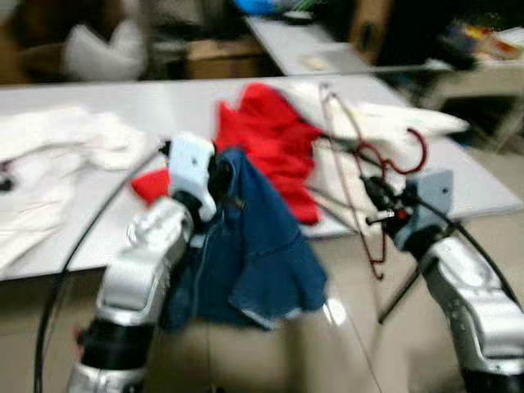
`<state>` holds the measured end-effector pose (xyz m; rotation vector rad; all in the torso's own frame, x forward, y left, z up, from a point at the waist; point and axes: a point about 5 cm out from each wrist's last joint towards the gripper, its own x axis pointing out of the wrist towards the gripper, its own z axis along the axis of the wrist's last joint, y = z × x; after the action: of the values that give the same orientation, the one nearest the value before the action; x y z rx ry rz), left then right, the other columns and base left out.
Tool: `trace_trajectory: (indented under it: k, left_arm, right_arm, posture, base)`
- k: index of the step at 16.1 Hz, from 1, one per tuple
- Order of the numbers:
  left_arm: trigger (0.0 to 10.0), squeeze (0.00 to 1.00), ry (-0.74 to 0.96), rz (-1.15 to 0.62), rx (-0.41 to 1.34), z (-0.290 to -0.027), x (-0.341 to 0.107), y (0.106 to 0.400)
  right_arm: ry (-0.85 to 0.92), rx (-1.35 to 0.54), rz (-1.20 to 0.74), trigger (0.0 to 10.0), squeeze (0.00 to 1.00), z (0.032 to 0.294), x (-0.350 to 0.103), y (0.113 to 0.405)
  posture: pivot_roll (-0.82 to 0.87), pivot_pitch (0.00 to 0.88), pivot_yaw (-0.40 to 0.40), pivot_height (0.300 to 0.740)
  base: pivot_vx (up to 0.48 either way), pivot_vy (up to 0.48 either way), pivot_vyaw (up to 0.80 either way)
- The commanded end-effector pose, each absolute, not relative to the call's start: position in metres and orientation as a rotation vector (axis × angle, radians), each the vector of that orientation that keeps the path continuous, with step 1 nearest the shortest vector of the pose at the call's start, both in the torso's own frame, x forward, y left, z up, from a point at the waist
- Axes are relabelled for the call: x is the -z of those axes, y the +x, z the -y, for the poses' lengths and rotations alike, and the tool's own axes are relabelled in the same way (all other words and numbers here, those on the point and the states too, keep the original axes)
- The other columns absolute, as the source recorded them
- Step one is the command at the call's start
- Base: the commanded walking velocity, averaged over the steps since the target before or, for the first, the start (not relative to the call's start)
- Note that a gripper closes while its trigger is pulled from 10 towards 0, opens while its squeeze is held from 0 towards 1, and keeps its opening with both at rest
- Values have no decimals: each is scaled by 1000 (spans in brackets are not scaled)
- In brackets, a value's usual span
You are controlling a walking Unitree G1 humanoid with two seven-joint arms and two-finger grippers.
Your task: Hang hanger
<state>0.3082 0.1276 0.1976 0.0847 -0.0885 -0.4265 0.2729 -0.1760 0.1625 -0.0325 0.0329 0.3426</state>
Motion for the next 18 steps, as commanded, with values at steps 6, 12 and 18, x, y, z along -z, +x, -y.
trace_trajectory:
  k: [6, 12, 18]
  left_arm:
    - [10000, 0, 93, 216, 424, -131, -251, 344]
    - [10000, 0, 265, 243, 290, -155, -300, 392]
    - [10000, 0, 254, 361, 405, -139, -352, 402]
  right_arm:
    - [-186, -746, 27, 10000, 0, 184, -211, 254]
    - [-272, -1020, -59, 10000, 0, 213, -241, 229]
    - [-356, -1170, -104, 10000, 0, 194, -244, 238]
  posture:
    - [-82, 0, -5, 710]
    - [-72, 0, -17, 710]
    - [-75, 0, -14, 710]
  base:
    - [325, 0, 0]
    - [329, 0, 0]
    - [269, 0, 0]
